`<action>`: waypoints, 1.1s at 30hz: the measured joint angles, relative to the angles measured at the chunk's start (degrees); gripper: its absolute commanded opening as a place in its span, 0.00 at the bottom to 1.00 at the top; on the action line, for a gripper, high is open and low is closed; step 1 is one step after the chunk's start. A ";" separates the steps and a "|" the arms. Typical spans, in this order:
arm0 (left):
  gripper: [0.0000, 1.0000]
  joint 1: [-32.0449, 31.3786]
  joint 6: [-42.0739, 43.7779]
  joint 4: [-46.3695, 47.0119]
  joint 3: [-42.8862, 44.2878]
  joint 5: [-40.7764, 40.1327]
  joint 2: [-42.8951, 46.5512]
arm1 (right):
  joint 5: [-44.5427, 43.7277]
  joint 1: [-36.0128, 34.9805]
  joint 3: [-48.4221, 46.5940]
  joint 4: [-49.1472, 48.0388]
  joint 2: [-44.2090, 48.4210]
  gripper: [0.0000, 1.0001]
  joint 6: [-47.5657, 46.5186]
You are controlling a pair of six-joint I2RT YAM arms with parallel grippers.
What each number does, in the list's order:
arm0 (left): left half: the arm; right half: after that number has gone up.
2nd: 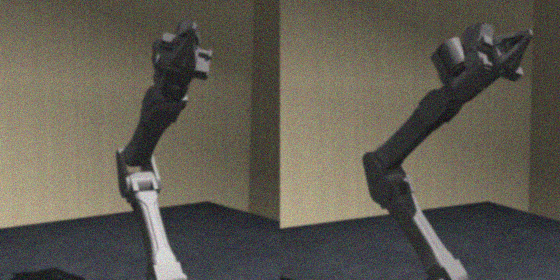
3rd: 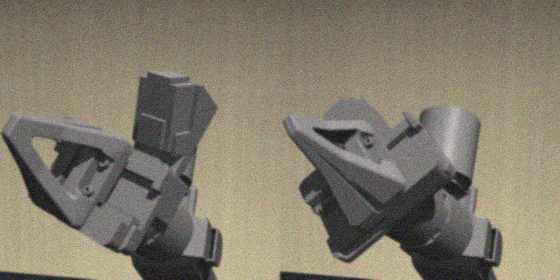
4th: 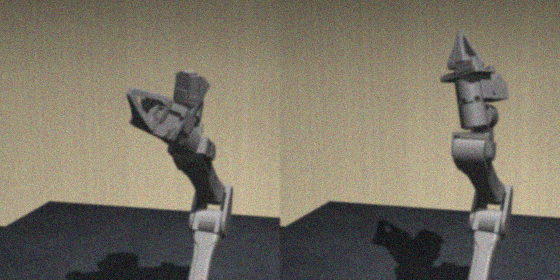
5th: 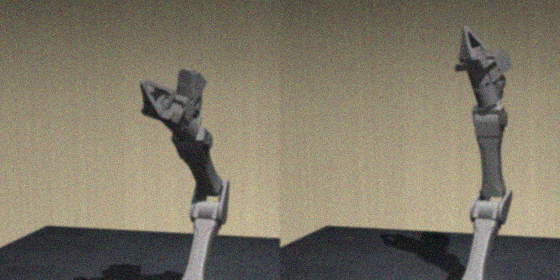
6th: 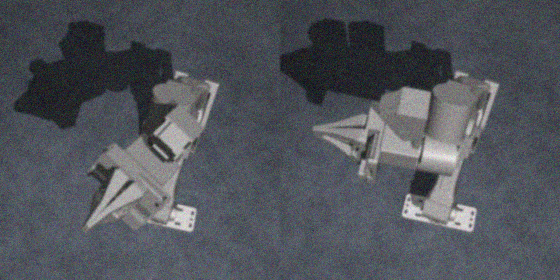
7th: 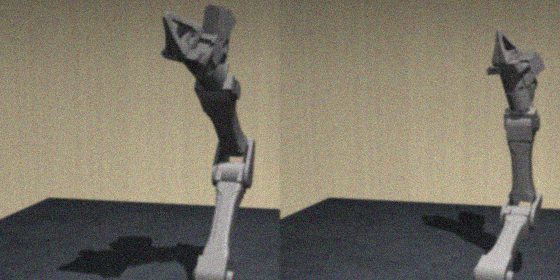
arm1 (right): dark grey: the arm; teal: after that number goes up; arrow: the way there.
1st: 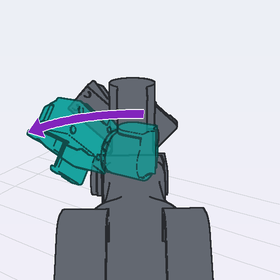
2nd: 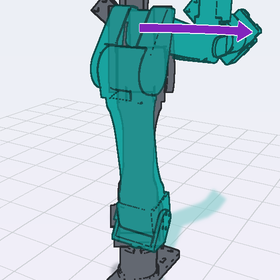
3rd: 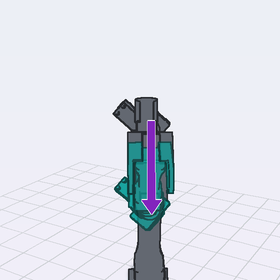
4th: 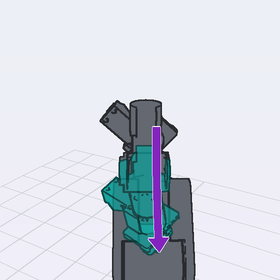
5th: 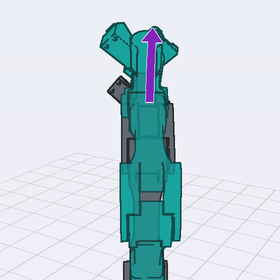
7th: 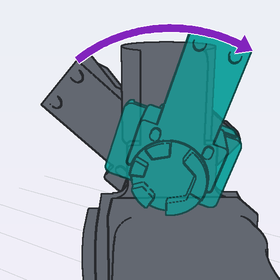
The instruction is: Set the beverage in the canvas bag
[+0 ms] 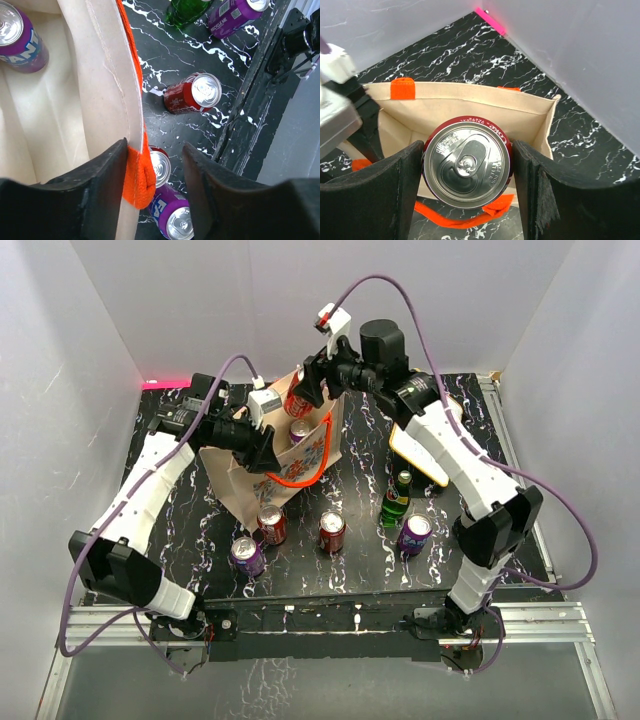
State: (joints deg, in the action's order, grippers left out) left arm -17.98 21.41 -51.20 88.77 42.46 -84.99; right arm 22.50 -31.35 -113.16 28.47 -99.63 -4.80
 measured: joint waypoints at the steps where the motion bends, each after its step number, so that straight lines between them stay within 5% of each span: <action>1: 0.38 0.00 0.17 0.11 -0.48 0.02 0.39 | 0.17 -0.22 -0.02 0.02 -0.66 0.08 0.44; 8: 0.28 0.00 1.90 0.04 -1.05 0.50 1.16 | 0.20 -0.68 0.00 1.66 -4.85 0.08 1.49; 33: 0.22 -0.26 4.26 -1.11 -6.45 4.72 1.16 | -2.01 -0.83 16.46 4.35 2.16 0.08 -3.37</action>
State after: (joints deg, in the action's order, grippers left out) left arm -18.24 25.67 -52.31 82.32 47.18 -83.83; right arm 20.49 -32.18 -96.71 32.82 -97.47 -8.16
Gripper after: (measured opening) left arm 0.244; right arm 0.680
